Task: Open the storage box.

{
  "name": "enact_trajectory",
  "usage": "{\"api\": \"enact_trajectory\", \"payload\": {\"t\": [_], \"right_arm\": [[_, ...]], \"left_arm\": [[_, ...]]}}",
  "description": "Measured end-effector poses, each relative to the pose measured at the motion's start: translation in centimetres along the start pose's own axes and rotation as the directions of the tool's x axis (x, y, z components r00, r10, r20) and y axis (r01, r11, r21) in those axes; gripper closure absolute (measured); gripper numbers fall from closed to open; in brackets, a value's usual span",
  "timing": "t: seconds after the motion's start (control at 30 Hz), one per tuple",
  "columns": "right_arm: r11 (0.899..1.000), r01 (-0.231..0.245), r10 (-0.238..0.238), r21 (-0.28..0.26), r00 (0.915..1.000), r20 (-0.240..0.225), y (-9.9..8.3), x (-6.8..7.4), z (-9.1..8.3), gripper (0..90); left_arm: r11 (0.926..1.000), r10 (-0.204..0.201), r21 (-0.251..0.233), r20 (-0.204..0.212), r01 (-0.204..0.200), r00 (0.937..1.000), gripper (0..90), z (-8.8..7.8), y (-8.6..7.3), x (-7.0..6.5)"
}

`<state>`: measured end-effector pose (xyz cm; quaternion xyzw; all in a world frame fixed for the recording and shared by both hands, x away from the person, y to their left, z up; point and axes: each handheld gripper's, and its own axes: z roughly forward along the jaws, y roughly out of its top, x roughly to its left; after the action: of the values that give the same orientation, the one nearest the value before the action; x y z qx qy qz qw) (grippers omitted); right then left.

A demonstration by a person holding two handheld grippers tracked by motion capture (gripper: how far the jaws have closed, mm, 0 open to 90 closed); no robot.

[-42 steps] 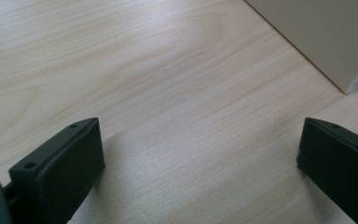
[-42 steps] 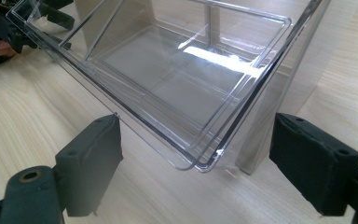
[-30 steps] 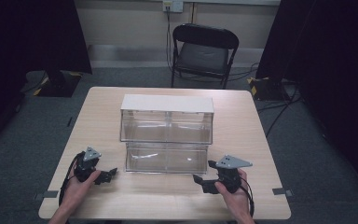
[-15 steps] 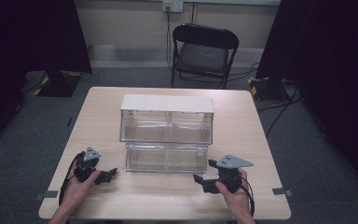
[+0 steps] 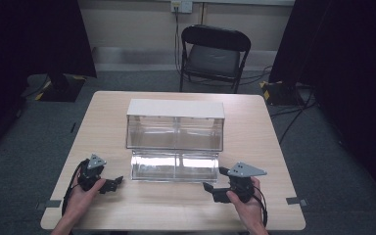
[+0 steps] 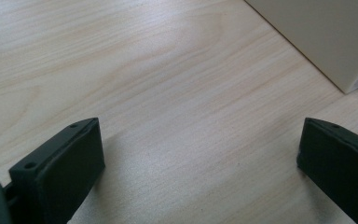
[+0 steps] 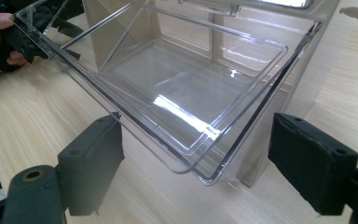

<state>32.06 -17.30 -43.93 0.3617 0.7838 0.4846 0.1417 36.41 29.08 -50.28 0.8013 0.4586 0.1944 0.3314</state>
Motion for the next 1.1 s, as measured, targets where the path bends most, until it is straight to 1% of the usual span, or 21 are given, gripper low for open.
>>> {"api": "enact_trajectory", "payload": {"t": [0.57,0.67,1.1], "right_arm": [[1.000,0.008,-0.008,-0.003,1.0000,0.001,0.19,0.18,0.02,18.0],[1.000,0.007,-0.007,-0.009,1.0000,-0.005,0.30,0.17,-0.04,17.9],[1.000,0.009,-0.009,-0.021,1.0000,-0.004,0.51,0.30,-0.12,17.8]], "left_arm": [[1.0000,0.000,0.000,0.000,0.000,1.0000,0.0,0.00,0.00,0.00],[1.0000,0.000,0.000,0.000,0.000,1.0000,0.0,0.00,0.00,0.00],[1.0000,0.000,0.000,0.000,0.000,1.0000,0.0,0.00,0.00,0.00]]}}
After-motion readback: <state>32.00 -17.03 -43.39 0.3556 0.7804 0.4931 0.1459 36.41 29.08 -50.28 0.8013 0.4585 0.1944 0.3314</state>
